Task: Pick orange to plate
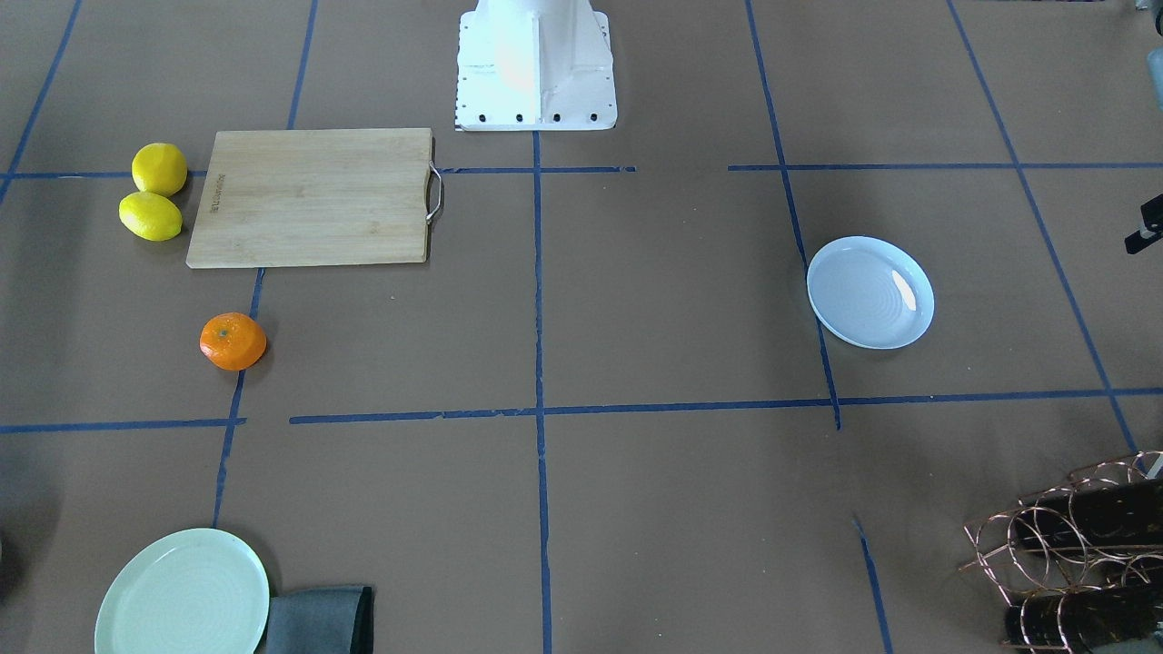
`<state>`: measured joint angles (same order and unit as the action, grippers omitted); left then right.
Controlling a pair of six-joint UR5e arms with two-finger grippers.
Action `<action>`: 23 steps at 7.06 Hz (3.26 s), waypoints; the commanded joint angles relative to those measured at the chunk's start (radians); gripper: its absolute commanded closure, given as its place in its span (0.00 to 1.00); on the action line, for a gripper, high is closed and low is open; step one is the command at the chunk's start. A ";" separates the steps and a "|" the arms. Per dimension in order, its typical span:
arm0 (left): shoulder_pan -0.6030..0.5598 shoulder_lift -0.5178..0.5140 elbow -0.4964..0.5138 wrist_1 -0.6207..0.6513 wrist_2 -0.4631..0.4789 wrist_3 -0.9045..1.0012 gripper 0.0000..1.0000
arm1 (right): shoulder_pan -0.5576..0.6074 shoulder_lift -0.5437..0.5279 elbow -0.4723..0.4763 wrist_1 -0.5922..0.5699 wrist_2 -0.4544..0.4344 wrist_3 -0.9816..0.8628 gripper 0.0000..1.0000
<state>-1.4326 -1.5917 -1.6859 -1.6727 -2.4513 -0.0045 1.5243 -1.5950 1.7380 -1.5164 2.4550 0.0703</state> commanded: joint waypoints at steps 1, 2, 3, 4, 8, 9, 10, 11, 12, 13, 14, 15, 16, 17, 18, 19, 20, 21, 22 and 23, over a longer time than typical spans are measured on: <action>0.100 0.007 0.006 -0.156 0.011 -0.256 0.00 | -0.026 0.010 -0.006 0.010 0.004 0.025 0.00; 0.151 0.027 0.012 -0.264 0.099 -0.373 0.00 | -0.030 0.021 -0.003 0.012 0.005 0.054 0.00; 0.219 0.032 0.018 -0.328 0.132 -0.522 0.00 | -0.045 0.023 -0.002 0.024 0.005 0.065 0.00; 0.240 0.032 0.031 -0.419 0.138 -0.626 0.00 | -0.055 0.029 0.000 0.031 0.004 0.090 0.00; 0.459 0.068 0.083 -0.706 0.277 -0.979 0.00 | -0.076 0.044 0.000 0.033 0.004 0.138 0.00; 0.501 0.081 0.083 -0.729 0.288 -1.026 0.00 | -0.076 0.044 -0.002 0.033 0.002 0.138 0.00; 0.523 0.081 0.083 -0.728 0.310 -1.031 0.00 | -0.078 0.044 -0.002 0.033 0.002 0.138 0.00; 0.537 0.082 0.089 -0.728 0.311 -1.034 0.00 | -0.078 0.044 0.000 0.033 0.002 0.138 0.00; 0.546 0.082 0.094 -0.728 0.313 -1.034 0.00 | -0.079 0.044 0.000 0.033 0.004 0.140 0.00; 0.566 0.082 0.104 -0.726 0.340 -1.034 0.00 | -0.079 0.044 0.001 0.035 0.004 0.143 0.00; 0.573 0.082 0.104 -0.725 0.353 -1.034 0.00 | -0.081 0.044 0.003 0.035 0.004 0.143 0.00; 0.580 0.082 0.106 -0.723 0.354 -1.034 0.04 | -0.079 0.044 0.011 0.033 0.004 0.146 0.00; 0.581 0.084 0.106 -0.723 0.354 -1.032 0.14 | -0.081 0.044 0.020 0.033 0.004 0.151 0.00; 0.581 0.094 0.106 -0.723 0.354 -1.032 0.33 | -0.081 0.044 0.023 0.033 0.004 0.152 0.00; 0.584 0.096 0.106 -0.723 0.354 -1.032 0.46 | -0.081 0.044 0.023 0.033 0.004 0.154 0.00; 0.584 0.096 0.106 -0.723 0.354 -1.032 0.61 | -0.081 0.044 0.024 0.033 0.005 0.154 0.00; 0.584 0.096 0.101 -0.725 0.354 -1.032 0.78 | -0.081 0.044 0.024 0.033 0.004 0.154 0.00; 0.584 0.096 0.094 -0.725 0.354 -1.031 0.99 | -0.081 0.044 0.024 0.033 0.004 0.152 0.00; 0.583 0.098 0.088 -0.725 0.354 -1.031 1.00 | -0.081 0.044 0.026 0.033 0.004 0.154 0.00; 0.583 0.113 0.072 -0.723 0.353 -1.029 1.00 | -0.081 0.044 0.026 0.033 0.004 0.154 0.00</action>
<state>-0.8492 -1.4911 -1.5991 -2.3976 -2.0971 -1.0353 1.4435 -1.5508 1.7635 -1.4834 2.4590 0.2236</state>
